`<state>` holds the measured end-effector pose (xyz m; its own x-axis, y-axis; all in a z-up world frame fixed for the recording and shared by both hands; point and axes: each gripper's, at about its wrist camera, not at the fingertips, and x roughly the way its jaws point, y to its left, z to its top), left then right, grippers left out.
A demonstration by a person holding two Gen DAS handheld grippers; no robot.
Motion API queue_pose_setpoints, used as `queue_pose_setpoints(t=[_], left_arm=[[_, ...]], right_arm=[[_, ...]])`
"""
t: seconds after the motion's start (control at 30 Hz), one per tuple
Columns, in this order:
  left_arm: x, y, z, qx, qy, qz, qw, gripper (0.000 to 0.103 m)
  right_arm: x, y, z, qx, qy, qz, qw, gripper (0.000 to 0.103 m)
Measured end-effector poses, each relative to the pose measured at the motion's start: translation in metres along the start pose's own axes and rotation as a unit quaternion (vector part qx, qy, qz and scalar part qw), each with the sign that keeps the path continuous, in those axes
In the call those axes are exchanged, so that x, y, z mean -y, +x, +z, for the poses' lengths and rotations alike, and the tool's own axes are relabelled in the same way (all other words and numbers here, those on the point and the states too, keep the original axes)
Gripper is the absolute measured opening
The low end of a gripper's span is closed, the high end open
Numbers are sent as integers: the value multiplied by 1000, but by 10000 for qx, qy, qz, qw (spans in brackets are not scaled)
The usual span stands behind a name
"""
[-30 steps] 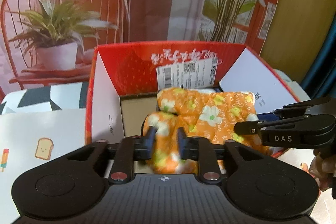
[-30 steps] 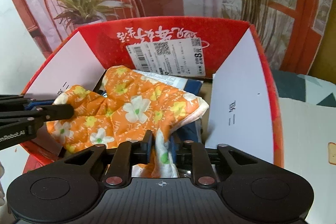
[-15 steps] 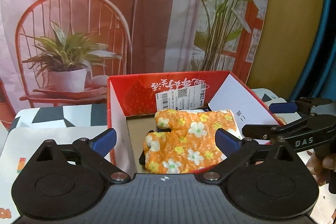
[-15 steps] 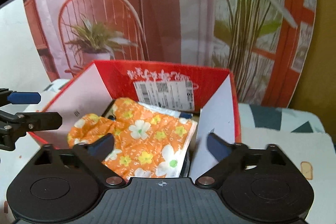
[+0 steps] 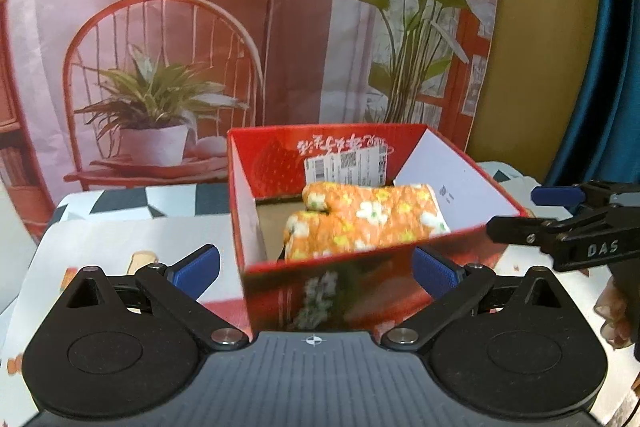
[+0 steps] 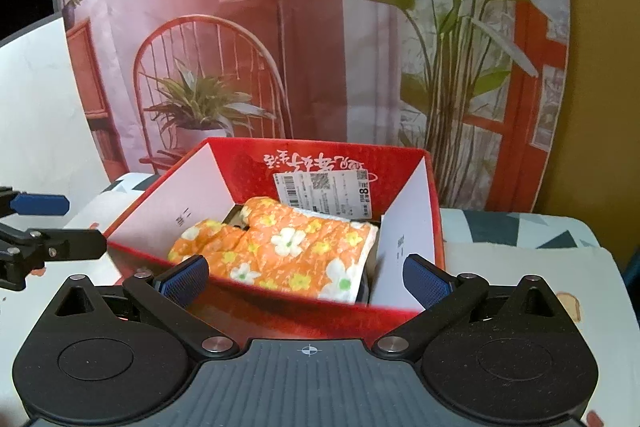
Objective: Organize soft objects
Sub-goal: 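Open both grippers and move them toward the black eye mask, then lower both grippers onto the black eye mask and close them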
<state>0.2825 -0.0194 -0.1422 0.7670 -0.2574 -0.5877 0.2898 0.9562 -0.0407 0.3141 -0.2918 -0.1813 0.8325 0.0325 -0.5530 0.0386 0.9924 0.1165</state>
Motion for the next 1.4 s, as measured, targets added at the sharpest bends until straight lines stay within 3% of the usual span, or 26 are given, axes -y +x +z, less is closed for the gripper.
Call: queue_pose_setpoints(t=[0.27, 0.83, 1.4], left_arm=[[1, -24, -36, -40, 11, 184, 9998, 103], [4, -38, -89, -429, -376, 104, 9983, 103], [0, -45, -125, -794, -721, -111, 9942, 99]], right_arm=[[2, -29, -39, 62, 254, -49, 9996, 103], [-14, -52, -116, -276, 237, -218, 9991, 103], [-27, -62, -147, -422, 97, -214, 9988, 103]])
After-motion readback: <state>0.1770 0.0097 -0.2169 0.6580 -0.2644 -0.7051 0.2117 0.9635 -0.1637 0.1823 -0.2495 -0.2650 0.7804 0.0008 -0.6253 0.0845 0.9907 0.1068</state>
